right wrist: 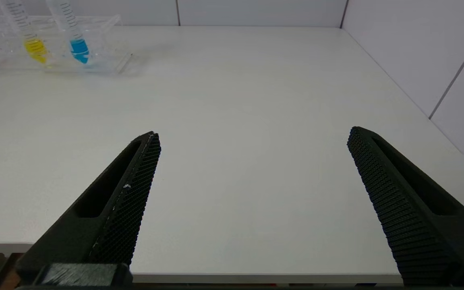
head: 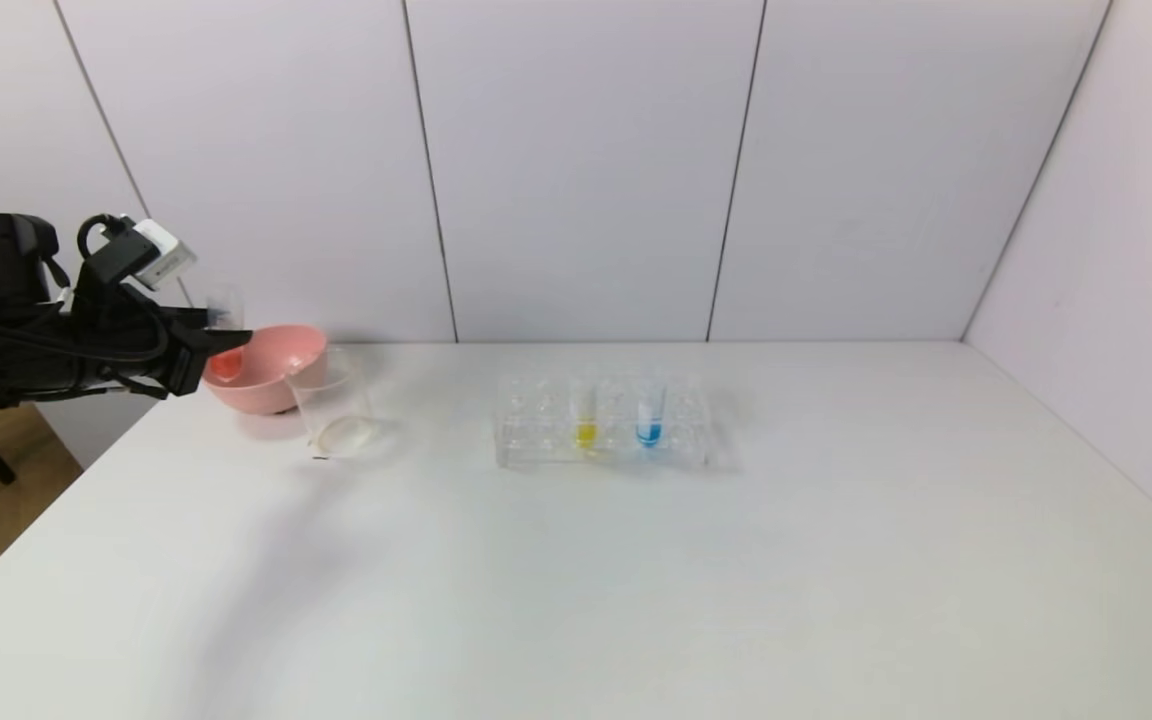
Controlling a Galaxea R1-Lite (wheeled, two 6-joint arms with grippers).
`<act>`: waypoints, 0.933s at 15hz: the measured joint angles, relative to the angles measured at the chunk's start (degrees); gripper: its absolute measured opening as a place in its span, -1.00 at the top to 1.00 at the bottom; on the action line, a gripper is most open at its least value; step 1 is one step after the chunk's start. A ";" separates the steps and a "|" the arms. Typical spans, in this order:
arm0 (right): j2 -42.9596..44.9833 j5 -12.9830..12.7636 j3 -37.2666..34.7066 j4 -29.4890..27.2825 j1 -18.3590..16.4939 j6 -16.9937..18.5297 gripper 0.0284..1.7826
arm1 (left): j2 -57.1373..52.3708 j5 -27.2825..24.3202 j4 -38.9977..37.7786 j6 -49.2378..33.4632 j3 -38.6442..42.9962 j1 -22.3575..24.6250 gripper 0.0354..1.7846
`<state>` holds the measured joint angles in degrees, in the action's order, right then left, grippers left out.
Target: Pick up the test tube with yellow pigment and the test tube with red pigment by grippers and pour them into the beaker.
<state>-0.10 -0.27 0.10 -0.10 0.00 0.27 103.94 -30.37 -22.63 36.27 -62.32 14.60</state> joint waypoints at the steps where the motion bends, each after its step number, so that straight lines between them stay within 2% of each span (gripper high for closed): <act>1: 0.00 0.02 0.00 0.00 0.00 0.00 -0.91 | 0.06 0.09 0.15 0.91 -0.27 0.39 0.53; 8: 0.00 0.02 0.00 0.00 0.00 0.00 -0.91 | 0.04 0.22 0.11 4.13 0.15 1.32 0.53; 14: 0.00 0.00 0.00 0.00 0.00 0.00 -0.91 | -0.24 -0.04 -0.02 10.62 -0.72 1.65 0.53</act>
<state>-0.10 -0.27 0.10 -0.10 0.00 0.27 103.69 -30.40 -22.65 46.89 -63.04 16.25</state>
